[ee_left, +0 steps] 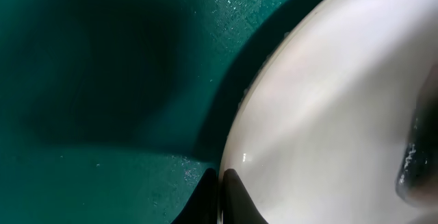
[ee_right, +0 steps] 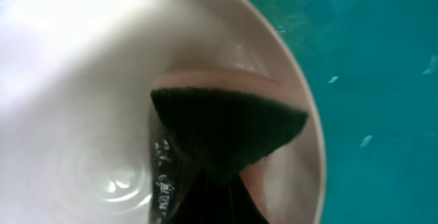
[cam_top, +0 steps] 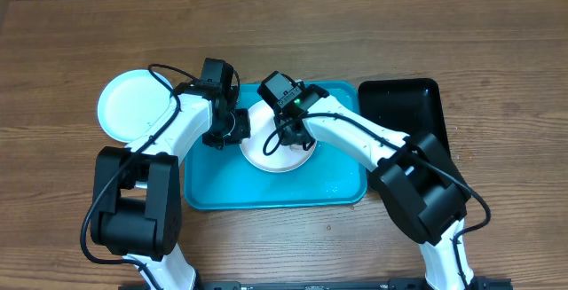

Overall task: Clean dirty plates on tray and stack at the side
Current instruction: 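Scrub the black mark on the plate with the right-held sponge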

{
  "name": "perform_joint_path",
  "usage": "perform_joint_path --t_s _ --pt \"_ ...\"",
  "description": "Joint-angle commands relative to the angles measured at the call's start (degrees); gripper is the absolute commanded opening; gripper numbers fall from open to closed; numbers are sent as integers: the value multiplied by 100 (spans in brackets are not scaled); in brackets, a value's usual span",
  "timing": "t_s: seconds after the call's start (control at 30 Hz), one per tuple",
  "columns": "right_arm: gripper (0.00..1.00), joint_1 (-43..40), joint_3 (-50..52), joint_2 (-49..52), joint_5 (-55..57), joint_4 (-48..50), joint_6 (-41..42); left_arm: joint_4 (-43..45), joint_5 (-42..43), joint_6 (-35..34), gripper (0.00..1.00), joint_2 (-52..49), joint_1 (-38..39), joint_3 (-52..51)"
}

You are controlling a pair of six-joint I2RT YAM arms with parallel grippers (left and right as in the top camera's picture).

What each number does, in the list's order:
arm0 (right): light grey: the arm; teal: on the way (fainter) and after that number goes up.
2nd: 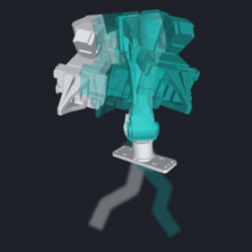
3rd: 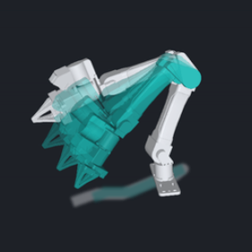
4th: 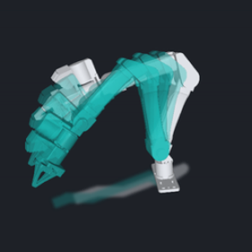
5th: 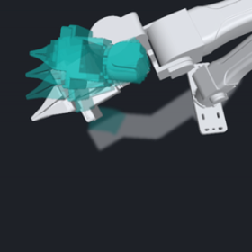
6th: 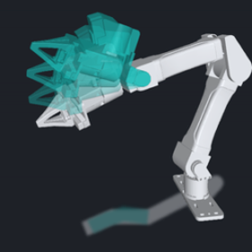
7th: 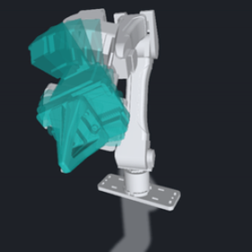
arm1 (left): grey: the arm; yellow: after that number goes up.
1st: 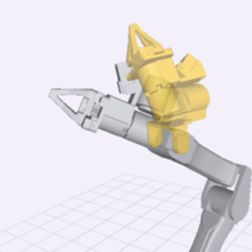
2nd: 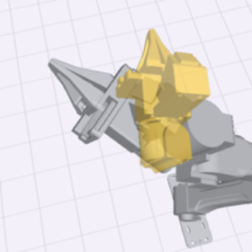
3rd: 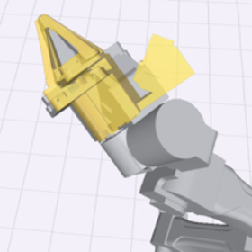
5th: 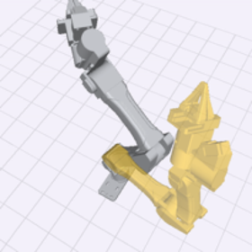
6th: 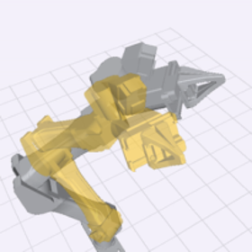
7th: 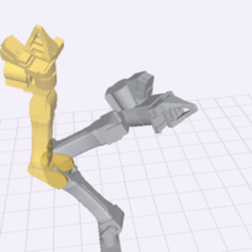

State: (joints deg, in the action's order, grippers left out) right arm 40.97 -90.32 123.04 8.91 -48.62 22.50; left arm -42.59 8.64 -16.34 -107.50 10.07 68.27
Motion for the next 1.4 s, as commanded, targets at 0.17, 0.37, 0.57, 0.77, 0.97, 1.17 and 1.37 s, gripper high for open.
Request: perform_joint_path --t_s 0.17,0.37,0.57,0.77,0.97,1.17,1.37 --pt "4 -33 35 437 -2476 238 -57 -24 39 -37 4 -114 20 -31" --pt "4 -269 -22 363 -3748 634 -479 -26 37 -20 4 -114 20 -31" --pt "4 -1045 -264 -94 -5145 640 -798 -26 37 7 4 -114 20 -31" --pt "4 -1740 -282 -732 -5558 286 -1027 -24 37 7 4 -114 20 -31" --pt "4 -2341 -282 -1298 -5250 -734 -1753 -24 37 7 4 -114 20 -31" --pt "4 -3071 -282 -1569 -4238 -1652 -1836 -7 37 4 4 -114 20 -31" --pt "4 -3254 -199 -1567 -4308 -1659 -1849 2 39 2 4 -114 20 -31"
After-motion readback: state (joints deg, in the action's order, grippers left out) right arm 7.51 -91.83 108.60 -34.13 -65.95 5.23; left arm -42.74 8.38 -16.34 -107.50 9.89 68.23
